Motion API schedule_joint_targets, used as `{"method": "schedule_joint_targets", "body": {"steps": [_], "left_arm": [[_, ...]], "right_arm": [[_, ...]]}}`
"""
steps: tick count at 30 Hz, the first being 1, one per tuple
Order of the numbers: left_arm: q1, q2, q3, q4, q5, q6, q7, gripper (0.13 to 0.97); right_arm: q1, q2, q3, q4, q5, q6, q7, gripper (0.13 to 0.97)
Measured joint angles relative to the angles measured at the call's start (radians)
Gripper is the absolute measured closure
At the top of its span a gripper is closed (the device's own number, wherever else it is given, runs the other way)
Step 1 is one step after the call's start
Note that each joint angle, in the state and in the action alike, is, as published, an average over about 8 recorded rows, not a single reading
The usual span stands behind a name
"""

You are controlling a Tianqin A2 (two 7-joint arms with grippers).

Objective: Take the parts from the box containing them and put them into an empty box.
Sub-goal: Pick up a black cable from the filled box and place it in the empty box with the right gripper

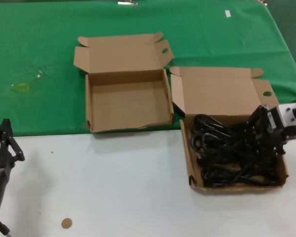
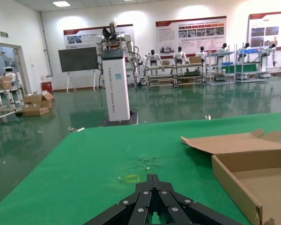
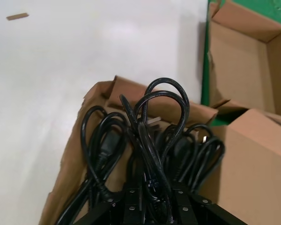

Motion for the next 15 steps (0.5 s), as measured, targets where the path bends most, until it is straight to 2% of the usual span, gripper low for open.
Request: {"method": "schedule_joint_targets", "body": {"steps": [8,15], "left_arm": [[0.000,0.000,0.000,0.000,0.000,0.000,0.000,0.953],[0.000,0.000,0.000,0.000,0.000,0.000,0.000,0.953]], "right_arm": [[0.070,-0.024,-0.005,0.010,-0.017,-0.030,0.031,0.857],[0.155,-0.095,-0.026,-0.023,-0.042,-0.035,0.043,0.858]]}}
